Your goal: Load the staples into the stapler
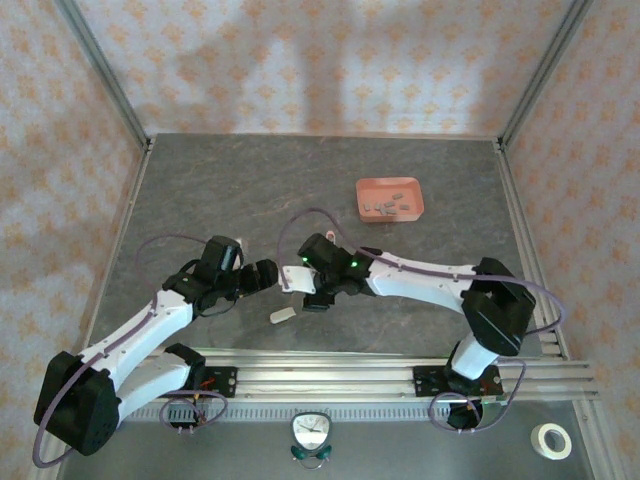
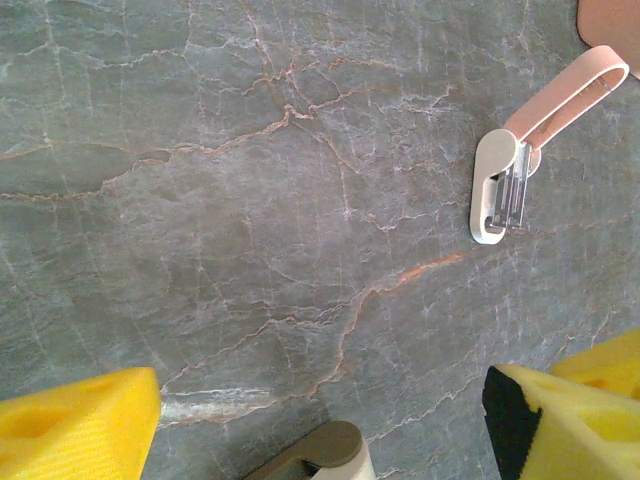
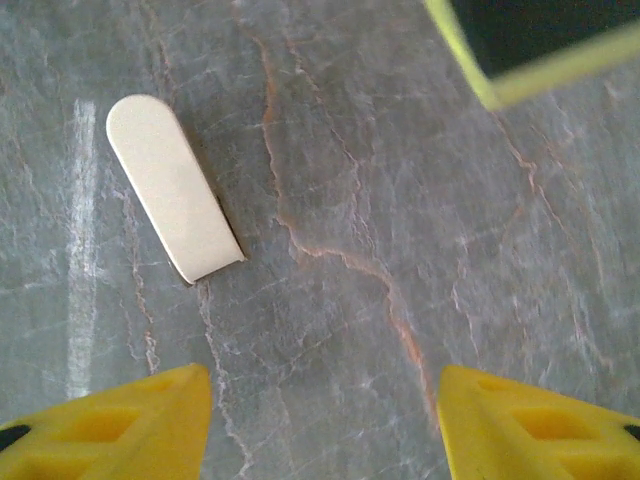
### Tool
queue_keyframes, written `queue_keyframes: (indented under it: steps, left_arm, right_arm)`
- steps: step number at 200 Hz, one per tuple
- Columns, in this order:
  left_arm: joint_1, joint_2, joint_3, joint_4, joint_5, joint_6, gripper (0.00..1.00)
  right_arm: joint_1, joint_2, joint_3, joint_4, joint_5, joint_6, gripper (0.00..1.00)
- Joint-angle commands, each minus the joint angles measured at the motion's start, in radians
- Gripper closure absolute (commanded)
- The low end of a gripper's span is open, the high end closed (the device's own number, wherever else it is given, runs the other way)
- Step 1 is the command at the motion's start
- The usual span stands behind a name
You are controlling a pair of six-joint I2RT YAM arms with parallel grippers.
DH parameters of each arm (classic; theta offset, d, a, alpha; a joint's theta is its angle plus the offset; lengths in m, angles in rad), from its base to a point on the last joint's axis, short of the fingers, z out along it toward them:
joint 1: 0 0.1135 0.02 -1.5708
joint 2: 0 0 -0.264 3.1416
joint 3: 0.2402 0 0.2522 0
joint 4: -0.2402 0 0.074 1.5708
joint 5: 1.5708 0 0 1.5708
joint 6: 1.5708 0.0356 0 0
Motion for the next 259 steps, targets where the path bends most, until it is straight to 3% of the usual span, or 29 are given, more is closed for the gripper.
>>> queue_keyframes:
  steps: [1, 45, 111, 220, 259]
  left_arm:
    - [0.008, 0.002, -0.011, -0.001, 0.013, -0.013, 0.15]
    - [0.029, -0.024, -0.054, 0.021, -0.011, -0.088, 0.15]
    - [0.12, -0.12, -0.15, 0.014, -0.05, -0.222, 0.15]
    - [0.148, -0.143, -0.163, -0.002, -0.037, -0.21, 0.15]
    - [0.148, -0.138, -0.155, 0.006, -0.03, -0.189, 0.15]
  right_arm:
    - [0.009, 0.049, 0.064, -0.055, -0.044, -0.154, 0.39]
    - [0.074, 0.118, 0.095, -0.043, -0.094, -0.227, 0.39]
    - [0.103, 0.2, 0.147, -0.011, -0.163, -0.201, 0.42]
    - [0.103, 0.31, 0.208, -0.017, -0.211, -0.189, 0.5]
    - [0.102, 0.313, 0.219, -0.017, -0.222, -0.185, 0.65]
